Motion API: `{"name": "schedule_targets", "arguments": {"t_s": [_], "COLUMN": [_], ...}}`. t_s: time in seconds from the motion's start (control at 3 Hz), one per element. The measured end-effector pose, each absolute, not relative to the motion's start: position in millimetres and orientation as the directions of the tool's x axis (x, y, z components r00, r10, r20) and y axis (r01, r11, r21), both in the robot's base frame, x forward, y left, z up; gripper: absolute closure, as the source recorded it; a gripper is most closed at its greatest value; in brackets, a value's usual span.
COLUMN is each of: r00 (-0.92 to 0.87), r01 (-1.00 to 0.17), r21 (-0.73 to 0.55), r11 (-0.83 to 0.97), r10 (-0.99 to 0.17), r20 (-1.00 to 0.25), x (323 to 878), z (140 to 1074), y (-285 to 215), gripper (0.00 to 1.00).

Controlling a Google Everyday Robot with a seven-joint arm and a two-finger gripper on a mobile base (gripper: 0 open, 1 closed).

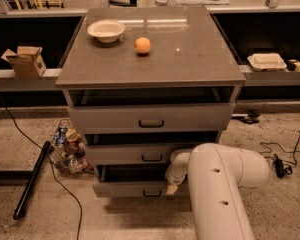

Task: Open bottom drawer

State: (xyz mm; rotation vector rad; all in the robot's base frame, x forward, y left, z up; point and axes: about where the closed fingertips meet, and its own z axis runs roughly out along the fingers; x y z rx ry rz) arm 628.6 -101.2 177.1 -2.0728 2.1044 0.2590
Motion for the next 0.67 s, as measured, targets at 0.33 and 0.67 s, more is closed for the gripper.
{"name": "schedule_targets", "arguments": {"t_s": [0.33,0.67], "r00": [-0.015,-0.015], "r01": [-1.0,-1.0], "r21": [0.0,0.0], "r11": [0.015,0.015], "r10": [-0.969,-0.969], "r20": [-0.246,-0.246], "x": [628.6,628.5], "z": [177.1,177.0], "y": [-101.2,-101.2], "gripper": [0.0,0.0]}}
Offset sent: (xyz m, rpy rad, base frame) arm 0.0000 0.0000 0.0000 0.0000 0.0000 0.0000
